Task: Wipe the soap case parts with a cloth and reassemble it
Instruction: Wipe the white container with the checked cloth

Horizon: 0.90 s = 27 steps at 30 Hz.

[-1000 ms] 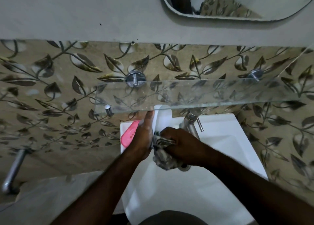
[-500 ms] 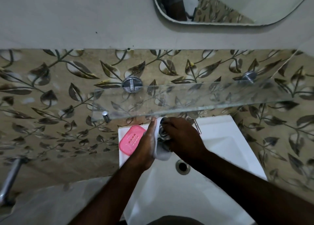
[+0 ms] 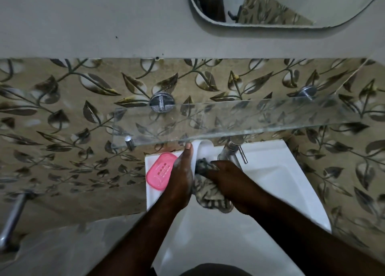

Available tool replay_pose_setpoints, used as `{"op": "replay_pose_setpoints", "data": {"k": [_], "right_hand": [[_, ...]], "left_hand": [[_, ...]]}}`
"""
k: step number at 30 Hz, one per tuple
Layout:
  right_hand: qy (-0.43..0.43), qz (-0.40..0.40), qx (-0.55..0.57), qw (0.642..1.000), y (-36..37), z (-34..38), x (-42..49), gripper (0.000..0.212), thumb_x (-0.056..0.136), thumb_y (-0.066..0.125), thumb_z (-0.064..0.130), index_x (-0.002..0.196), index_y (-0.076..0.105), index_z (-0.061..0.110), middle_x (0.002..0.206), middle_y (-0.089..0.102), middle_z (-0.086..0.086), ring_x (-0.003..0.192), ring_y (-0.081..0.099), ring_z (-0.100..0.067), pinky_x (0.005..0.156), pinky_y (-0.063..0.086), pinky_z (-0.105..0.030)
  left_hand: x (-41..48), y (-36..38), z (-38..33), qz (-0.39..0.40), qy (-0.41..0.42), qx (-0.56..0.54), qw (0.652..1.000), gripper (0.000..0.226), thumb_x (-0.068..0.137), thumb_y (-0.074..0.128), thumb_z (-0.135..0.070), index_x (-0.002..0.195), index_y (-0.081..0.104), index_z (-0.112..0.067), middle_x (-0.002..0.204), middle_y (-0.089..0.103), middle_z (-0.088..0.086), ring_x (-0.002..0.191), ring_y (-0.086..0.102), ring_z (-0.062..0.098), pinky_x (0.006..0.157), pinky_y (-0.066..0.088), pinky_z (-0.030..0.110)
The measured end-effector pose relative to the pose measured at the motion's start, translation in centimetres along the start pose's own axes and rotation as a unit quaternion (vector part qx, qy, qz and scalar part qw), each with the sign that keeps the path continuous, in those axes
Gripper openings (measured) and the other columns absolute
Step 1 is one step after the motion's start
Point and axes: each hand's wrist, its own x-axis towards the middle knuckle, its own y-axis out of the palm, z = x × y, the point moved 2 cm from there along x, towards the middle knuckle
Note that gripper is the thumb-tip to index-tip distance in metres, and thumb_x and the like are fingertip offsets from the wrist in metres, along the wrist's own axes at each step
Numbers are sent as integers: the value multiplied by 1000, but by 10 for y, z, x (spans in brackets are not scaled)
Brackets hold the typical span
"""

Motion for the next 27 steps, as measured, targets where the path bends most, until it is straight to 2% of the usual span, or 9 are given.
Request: {"op": "replay_pose_setpoints", "data": {"k": [3, 6, 11, 15, 17, 19, 22, 25, 27], "right_hand": [[-42, -101, 186, 976, 4, -2, 14, 31, 95, 55, 17, 69, 66, 4, 57, 60, -14, 44, 56, -21, 49, 42, -29], [-100, -173, 206, 958, -3, 9, 17, 22, 94, 52, 4, 80, 65, -6, 64, 64, -17, 52, 62, -24, 49, 48, -26], [-154, -60, 19, 986, -5, 9, 15, 14, 88, 55, 0, 85, 68, 6, 75, 69, -12, 65, 67, -22, 54, 54, -31], [-189, 22, -228, 955, -1, 9, 9, 7, 76, 57, 8, 71, 61, 5, 66, 65, -6, 60, 65, -17, 53, 51, -30], [-224, 61, -382, 894, 1, 0, 9, 8, 73, 61, 1, 73, 64, 9, 78, 63, -4, 70, 64, -22, 60, 53, -35], [-260, 72, -556, 786, -4, -9, 11, 15, 68, 68, 11, 82, 69, 15, 92, 63, -2, 84, 63, -25, 67, 53, -38], [-297, 43, -668, 681, -14, -9, 12, 26, 59, 74, 19, 84, 70, 24, 91, 65, 3, 78, 62, -26, 56, 49, -32], [-384, -51, -689, 612, -18, -1, 13, 26, 71, 54, 19, 90, 72, 21, 92, 68, -1, 73, 60, -27, 53, 41, -30], [-404, -117, -671, 611, -23, 10, 17, 29, 77, 51, 19, 97, 72, 19, 102, 69, -4, 78, 61, -30, 57, 45, -32]], "left_hand": [[6, 2, -7, 25, -10, 22, 999, 54, 92, 44, -54, 116, 65, -11, 111, 72, 16, 101, 70, 28, 89, 54, 40], [2, 6, -6, 68, -29, 25, 997, 61, 85, 51, -58, 118, 66, -9, 116, 69, 18, 106, 68, 31, 93, 52, 42], [4, -1, -7, 80, -29, 53, 995, 60, 86, 45, -60, 113, 68, -10, 110, 71, 20, 99, 70, 32, 89, 54, 46], [7, -6, -21, 44, -1, 33, 998, 50, 95, 42, -53, 106, 71, -14, 96, 76, 11, 85, 73, 21, 76, 59, 33], [5, -6, -19, 23, 24, 54, 998, 42, 95, 46, -49, 105, 70, -16, 84, 77, 3, 78, 73, 15, 74, 59, 30], [2, -5, -12, -10, 37, 55, 998, 33, 97, 47, -42, 92, 69, -18, 70, 75, -2, 65, 72, 11, 65, 59, 26], [4, -1, -4, -11, -9, 40, 999, 44, 93, 47, -52, 104, 69, -15, 92, 76, 11, 83, 73, 24, 76, 59, 37], [13, -1, -2, -9, -59, 50, 997, 56, 90, 46, -60, 114, 65, -14, 103, 73, 17, 88, 71, 30, 73, 59, 39], [10, 1, 0, -3, -78, 55, 995, 61, 86, 50, -63, 119, 64, -14, 108, 72, 19, 95, 70, 33, 80, 58, 45]]}}
